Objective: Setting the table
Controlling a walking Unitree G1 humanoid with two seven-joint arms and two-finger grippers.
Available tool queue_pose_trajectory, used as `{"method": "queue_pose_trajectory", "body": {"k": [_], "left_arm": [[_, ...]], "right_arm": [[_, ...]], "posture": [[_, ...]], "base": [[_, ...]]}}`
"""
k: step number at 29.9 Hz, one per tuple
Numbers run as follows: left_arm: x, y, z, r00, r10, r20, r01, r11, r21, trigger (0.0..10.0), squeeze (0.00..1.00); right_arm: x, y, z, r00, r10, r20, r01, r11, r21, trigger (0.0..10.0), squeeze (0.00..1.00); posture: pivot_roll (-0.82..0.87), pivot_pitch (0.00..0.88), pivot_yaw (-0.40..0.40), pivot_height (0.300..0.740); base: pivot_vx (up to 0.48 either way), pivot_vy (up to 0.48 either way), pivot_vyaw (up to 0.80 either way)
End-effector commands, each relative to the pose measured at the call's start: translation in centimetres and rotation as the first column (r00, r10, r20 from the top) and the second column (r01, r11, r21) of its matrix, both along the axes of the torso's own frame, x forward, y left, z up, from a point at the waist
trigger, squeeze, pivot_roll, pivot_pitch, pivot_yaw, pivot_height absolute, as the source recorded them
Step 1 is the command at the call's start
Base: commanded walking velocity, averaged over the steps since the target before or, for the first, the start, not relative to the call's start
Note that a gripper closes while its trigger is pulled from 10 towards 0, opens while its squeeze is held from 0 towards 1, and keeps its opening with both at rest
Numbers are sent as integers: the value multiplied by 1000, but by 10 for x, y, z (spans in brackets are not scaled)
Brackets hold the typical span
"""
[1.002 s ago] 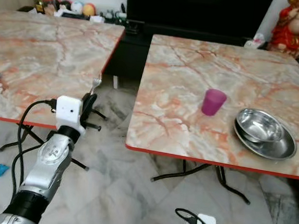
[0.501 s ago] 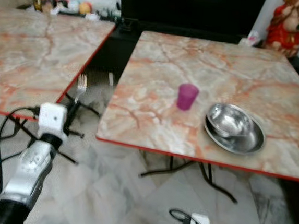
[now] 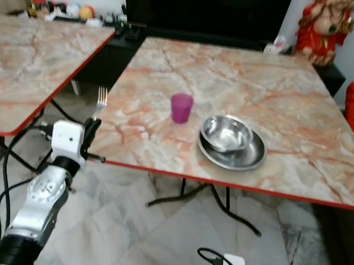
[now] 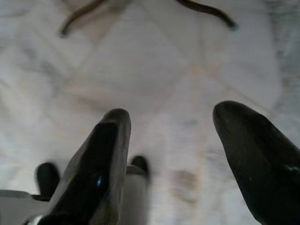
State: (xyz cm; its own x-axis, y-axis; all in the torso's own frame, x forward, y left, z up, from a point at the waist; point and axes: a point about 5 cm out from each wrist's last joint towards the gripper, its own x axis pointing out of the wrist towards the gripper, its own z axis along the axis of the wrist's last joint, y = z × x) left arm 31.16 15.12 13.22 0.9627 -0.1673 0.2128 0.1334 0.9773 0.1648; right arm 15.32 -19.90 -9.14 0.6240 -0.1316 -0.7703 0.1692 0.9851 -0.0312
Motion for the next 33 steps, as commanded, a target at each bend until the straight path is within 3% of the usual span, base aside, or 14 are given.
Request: {"method": "queue_pose_trajectory", "body": {"k": [1,24,33], "left_arm": [[0,5,6,1000,11,23,-11,1000,17,10000,0],[0,-1,6,1000,-9,25,9,1000,13,10000,0],[0,-1,6,1000,-11,25,10,1000,12,10000,0]], "right_arm": [[2,1,1,1000,-4,4,4,1000,2,10000,0],[0,1,0,1000,-23,-4,23,1000,15,10000,0],[1,1,0,1000,-14,-7,14,1000,7,10000,0]], "posture": [[10,0,-12,740],[9,0,-13,740],[9,0,-14,740]], "base": [[0,-360,0],[0,-358,0],[0,-358,-484]]}}
